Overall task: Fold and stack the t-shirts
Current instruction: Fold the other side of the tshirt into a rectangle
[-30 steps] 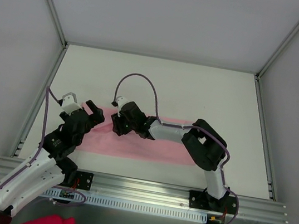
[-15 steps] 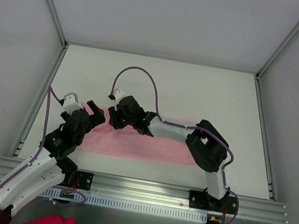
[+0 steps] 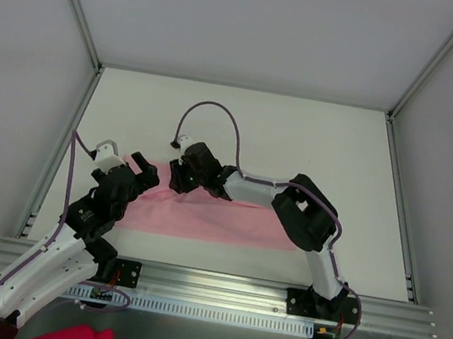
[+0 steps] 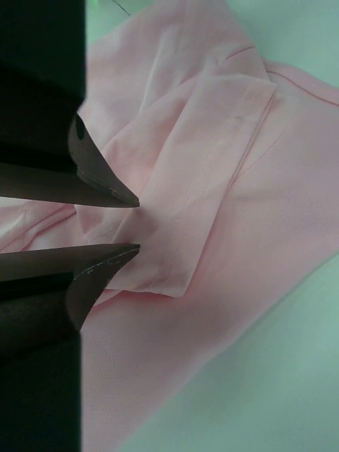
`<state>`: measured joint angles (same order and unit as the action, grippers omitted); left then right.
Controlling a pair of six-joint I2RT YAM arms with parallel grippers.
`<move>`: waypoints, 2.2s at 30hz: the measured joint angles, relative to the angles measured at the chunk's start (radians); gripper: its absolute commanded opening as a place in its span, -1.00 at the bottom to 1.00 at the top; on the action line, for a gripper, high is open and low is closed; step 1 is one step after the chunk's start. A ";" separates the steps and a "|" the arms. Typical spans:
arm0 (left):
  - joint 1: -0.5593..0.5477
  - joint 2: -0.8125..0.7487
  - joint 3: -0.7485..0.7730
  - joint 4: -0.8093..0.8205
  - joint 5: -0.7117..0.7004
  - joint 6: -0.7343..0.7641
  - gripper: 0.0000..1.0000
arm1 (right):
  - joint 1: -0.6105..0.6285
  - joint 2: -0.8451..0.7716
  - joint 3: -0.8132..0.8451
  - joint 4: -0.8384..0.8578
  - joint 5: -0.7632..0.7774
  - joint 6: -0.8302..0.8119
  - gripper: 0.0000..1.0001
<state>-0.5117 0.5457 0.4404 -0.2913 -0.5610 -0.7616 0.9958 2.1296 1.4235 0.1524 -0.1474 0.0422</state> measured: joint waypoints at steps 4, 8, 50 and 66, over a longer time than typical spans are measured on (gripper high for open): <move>0.000 0.006 0.000 0.000 -0.001 0.001 0.86 | -0.005 0.000 0.000 0.000 -0.011 0.002 -0.39; 0.000 0.023 0.000 0.000 0.000 0.003 0.86 | -0.011 0.000 -0.008 0.000 -0.019 0.002 -0.37; -0.006 0.364 -0.098 0.243 0.239 -0.035 0.71 | -0.056 -1.079 -0.748 -0.052 0.566 -0.148 0.21; -0.092 0.373 -0.114 0.169 0.120 -0.094 0.74 | -0.056 -0.969 -0.742 -0.049 0.566 -0.148 0.19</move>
<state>-0.6037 0.9188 0.3264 -0.1219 -0.4412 -0.8558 0.9394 1.1606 0.6819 0.1036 0.4191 -0.1059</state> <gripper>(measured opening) 0.870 0.601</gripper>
